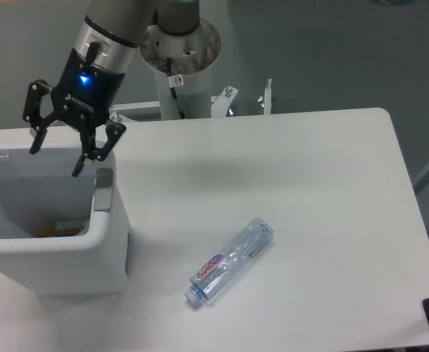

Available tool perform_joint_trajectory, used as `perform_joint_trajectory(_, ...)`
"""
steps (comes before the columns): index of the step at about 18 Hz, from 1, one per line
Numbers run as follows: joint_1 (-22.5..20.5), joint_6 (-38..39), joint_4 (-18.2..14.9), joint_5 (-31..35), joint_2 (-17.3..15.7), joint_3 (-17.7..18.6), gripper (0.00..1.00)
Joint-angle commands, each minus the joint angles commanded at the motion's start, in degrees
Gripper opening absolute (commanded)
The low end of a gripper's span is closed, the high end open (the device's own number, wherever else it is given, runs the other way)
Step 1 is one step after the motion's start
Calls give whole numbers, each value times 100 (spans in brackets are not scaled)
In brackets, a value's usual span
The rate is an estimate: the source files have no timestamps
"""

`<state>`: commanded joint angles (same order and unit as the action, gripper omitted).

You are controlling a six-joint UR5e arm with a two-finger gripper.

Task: Place the trash in the trash can
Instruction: 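Open the gripper to drop the tissue into the bin, then move the open gripper over the clear water bottle and lower it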

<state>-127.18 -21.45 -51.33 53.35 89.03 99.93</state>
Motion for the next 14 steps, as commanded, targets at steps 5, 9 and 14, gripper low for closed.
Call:
perform_joint_trajectory(5,0,0,53,0,44,-70,87)
perform_joint_trajectory(9,-61,9,202,9,88,-105,100)
perform_joint_trajectory(14,-552,52,202,9,79,-123,100)
